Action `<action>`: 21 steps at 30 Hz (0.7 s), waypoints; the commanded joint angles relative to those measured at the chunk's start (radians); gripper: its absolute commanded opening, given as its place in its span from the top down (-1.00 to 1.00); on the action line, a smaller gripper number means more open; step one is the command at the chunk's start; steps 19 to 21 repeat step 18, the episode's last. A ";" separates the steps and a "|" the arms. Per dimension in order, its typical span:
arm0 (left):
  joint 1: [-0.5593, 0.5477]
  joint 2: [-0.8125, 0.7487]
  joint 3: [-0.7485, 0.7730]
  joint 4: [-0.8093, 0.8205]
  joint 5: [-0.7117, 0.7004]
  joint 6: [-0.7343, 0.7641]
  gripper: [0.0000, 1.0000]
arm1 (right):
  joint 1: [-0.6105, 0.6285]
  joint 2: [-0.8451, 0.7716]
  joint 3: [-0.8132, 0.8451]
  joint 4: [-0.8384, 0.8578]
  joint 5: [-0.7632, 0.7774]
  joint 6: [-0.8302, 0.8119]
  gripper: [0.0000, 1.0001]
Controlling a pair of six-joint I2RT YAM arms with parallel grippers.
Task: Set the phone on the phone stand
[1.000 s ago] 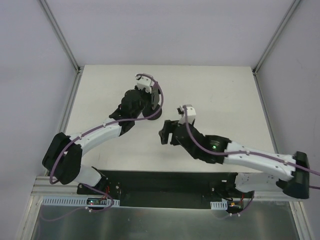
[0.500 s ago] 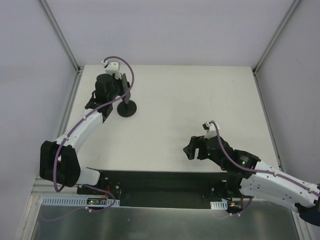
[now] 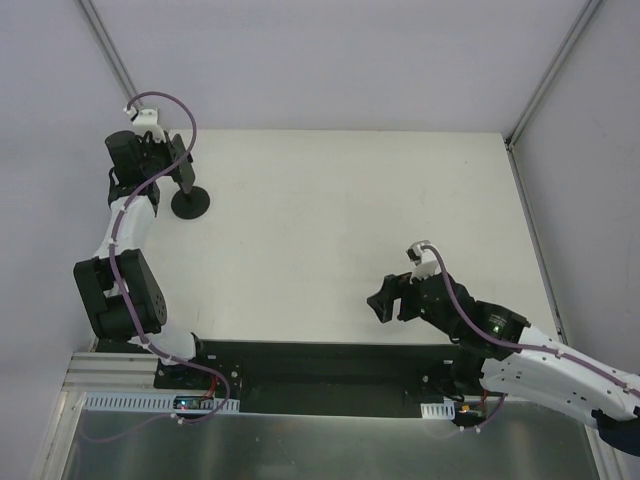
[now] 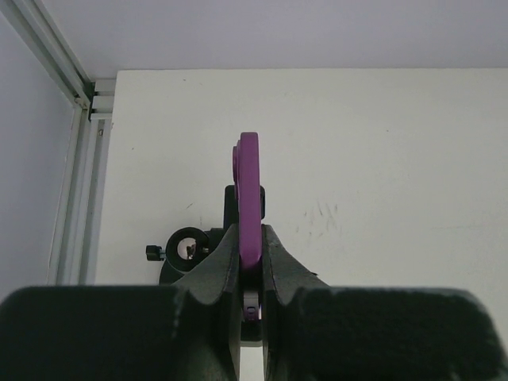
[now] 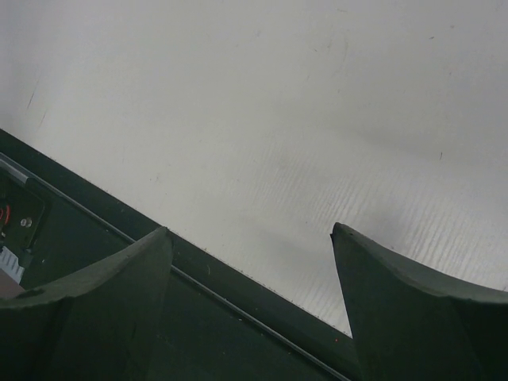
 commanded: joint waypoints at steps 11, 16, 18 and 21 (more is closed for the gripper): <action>0.049 -0.278 -0.098 0.010 -0.071 -0.327 -0.98 | -0.001 -0.112 0.198 -0.331 0.190 0.021 -0.99; 0.049 -0.546 -0.112 -0.160 0.057 -0.606 -0.98 | 0.001 -0.182 0.434 -0.540 0.365 -0.093 -0.93; 0.046 -0.577 -0.016 -0.164 0.207 -0.680 -0.98 | 0.001 -0.220 0.592 -0.517 0.414 -0.159 -0.93; 0.046 -0.577 -0.016 -0.164 0.207 -0.680 -0.98 | 0.001 -0.220 0.592 -0.517 0.414 -0.159 -0.93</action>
